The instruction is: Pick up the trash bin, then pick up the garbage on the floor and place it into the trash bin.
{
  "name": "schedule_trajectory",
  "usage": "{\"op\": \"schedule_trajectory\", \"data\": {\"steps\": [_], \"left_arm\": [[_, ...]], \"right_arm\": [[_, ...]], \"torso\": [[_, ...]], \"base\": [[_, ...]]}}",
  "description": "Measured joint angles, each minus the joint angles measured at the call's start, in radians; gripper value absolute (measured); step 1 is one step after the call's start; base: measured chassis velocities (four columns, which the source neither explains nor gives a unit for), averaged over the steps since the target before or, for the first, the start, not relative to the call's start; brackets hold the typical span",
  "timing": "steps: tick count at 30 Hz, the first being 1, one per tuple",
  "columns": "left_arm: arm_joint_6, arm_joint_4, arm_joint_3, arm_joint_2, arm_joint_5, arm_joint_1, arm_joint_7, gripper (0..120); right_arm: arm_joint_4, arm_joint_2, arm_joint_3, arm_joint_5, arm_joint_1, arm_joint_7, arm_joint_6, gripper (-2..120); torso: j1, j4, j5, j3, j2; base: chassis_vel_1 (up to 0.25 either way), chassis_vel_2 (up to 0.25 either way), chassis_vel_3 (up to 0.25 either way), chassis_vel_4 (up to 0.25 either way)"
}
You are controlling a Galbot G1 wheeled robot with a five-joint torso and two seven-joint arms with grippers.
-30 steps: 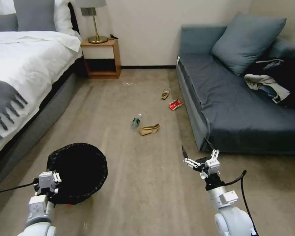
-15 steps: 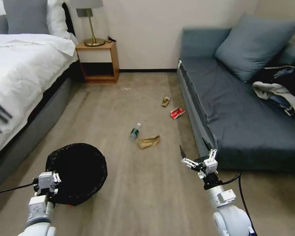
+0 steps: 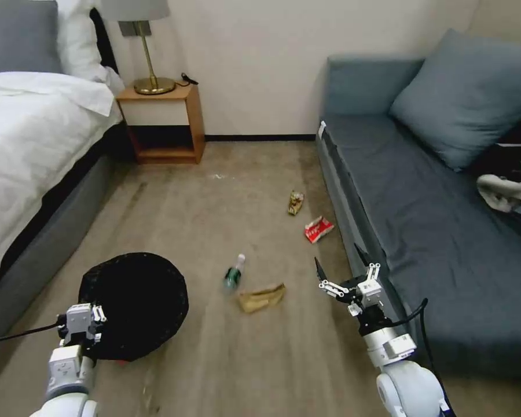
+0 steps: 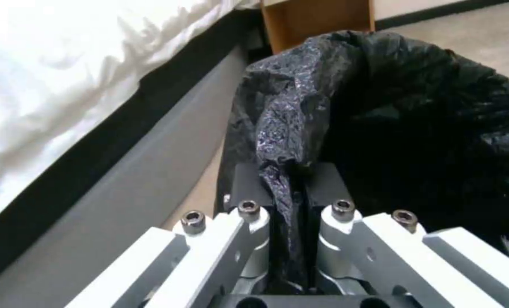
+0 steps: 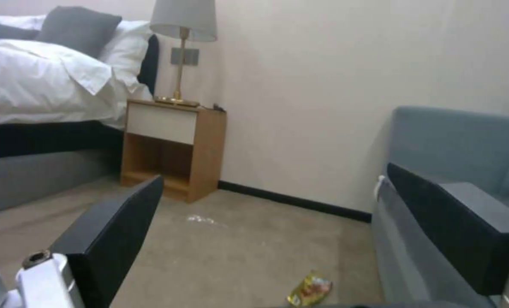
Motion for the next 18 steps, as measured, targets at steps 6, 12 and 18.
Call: {"op": "schedule_trajectory", "data": {"steps": [6, 12, 18], "left_arm": [[-0.007, 0.002, -0.005, 0.013, -0.002, 0.003, -0.002, 7], [-0.009, 0.004, -0.005, 0.020, -0.002, 0.006, -0.004, 7], [-0.013, 0.011, -0.006, 0.023, -0.001, 0.005, -0.009, 7]], "right_arm": [[-0.022, -0.090, -0.047, 0.044, 0.020, -0.024, -0.003, 100], [-0.057, -0.206, -0.114, 0.066, 0.060, -0.030, -0.107, 100], [-0.109, -0.327, -0.243, 0.152, 0.152, -0.084, -0.319, 100]], "torso": [[0.000, -0.0001, 0.0006, 0.000, 0.000], [0.000, 0.0000, 0.0006, 0.000, 0.000], [0.000, 0.0001, 0.0003, 0.000, 0.000]], "base": [[-0.251, 0.271, 0.251, -0.240], [-0.029, 0.062, 0.021, -0.021], [0.041, -0.042, -0.045, 0.040]]}}
